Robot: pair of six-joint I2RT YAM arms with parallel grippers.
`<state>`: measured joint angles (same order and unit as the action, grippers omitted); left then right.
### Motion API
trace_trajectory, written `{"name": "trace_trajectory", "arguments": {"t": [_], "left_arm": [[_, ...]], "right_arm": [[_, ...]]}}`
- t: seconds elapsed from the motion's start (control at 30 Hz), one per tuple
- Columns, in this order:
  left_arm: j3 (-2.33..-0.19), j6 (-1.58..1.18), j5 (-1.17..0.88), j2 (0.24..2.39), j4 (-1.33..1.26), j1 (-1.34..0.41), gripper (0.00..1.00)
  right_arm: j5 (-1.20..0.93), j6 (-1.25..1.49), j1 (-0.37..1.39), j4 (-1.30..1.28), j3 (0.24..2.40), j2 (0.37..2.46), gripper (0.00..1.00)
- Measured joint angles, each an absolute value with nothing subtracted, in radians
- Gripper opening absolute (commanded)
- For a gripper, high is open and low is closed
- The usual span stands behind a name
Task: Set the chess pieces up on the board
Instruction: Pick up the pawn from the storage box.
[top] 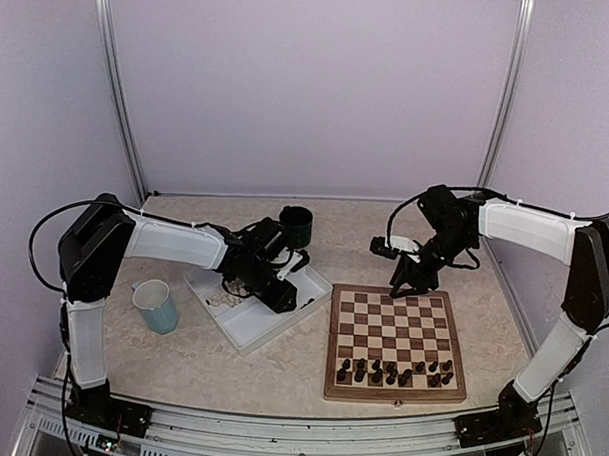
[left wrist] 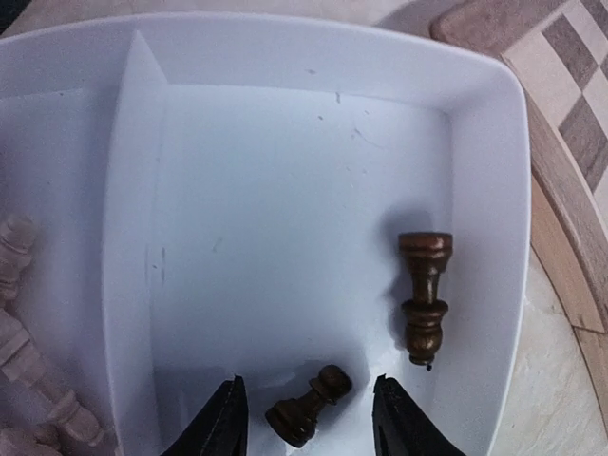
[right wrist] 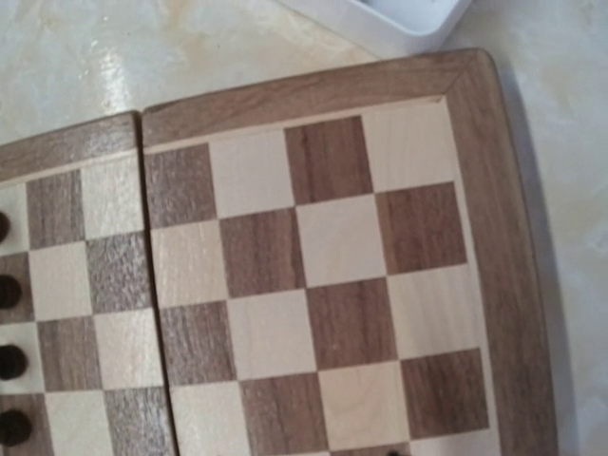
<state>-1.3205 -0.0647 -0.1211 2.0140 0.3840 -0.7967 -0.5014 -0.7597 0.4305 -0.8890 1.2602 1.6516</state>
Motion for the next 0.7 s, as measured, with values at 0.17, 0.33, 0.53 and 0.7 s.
{"name": "trace_trajectory", "arguments": {"t": [0.17, 0.33, 0.53, 0.7], "left_arm": [[-1.37, -0.116, -0.117, 2.038, 0.339, -0.758, 0.38], [-1.381, -0.129, -0.132, 2.045, 0.314, -0.735, 0.4], [-1.38, -0.08, -0.217, 2.046, 0.315, -0.744, 0.41], [-1.38, -0.042, -0.224, 2.046, 0.338, -0.758, 0.41]], "right_arm": [[-0.502, -0.756, 0.43, -0.876, 1.255, 1.651, 0.36], [-0.501, -0.75, 0.43, -0.865, 1.236, 1.646, 0.36], [-0.504, -0.746, 0.43, -0.862, 1.227, 1.644, 0.36], [-0.516, -0.742, 0.43, -0.862, 1.227, 1.644, 0.36]]}}
